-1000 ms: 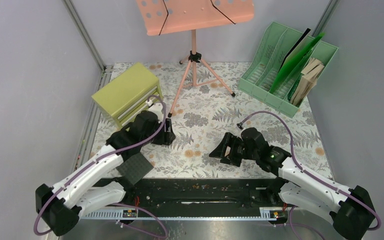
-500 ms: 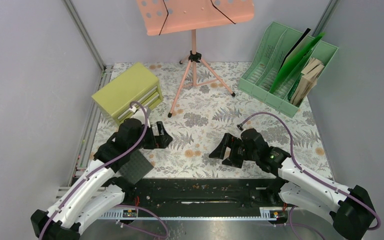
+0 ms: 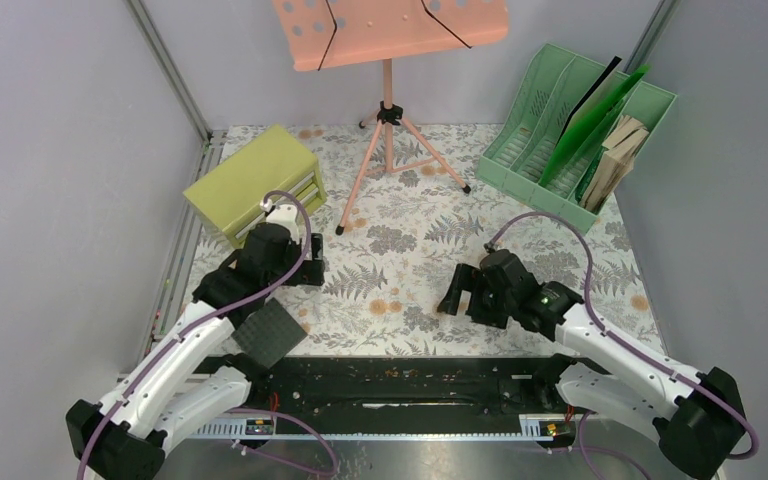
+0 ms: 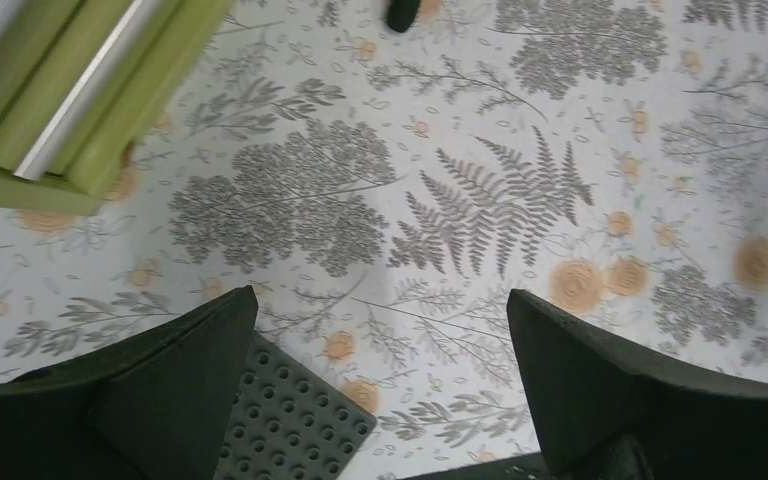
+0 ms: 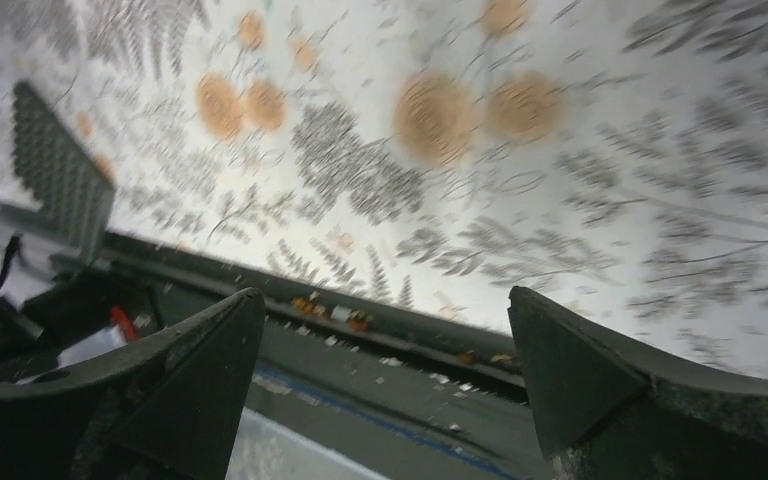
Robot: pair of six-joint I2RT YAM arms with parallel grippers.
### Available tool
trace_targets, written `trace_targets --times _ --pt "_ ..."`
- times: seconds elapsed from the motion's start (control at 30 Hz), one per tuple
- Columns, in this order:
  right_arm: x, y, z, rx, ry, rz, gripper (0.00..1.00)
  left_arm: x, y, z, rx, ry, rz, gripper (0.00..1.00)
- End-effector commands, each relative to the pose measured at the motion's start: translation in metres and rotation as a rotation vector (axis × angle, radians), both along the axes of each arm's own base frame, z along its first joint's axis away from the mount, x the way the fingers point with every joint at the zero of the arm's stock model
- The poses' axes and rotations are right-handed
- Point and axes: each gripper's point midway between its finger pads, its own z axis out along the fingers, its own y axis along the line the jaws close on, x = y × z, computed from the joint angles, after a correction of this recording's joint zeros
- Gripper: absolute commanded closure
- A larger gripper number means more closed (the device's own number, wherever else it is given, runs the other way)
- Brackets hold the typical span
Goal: Organize the desk
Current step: Reset both arms
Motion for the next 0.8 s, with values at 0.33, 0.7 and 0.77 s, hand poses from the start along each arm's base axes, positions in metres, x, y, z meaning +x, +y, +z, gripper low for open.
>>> trace_targets --times 0.33,0.7,0.77 --pt "0.083 -0.169 0.060 -0.737 -0.540 -0.390 0.00 0.040 0.035 0.033 0.057 -0.346 0.164 0.01" --pt "0.102 -0.212 0.068 -0.894 -0.822 -0.592 0.04 0.057 0.056 0.023 -0.041 -0.644 0.246 0.02" --pt "0.105 -0.214 0.065 -0.890 -0.881 -0.615 0.04 0.059 0.063 0.019 -0.020 -0.676 0.268 0.03"
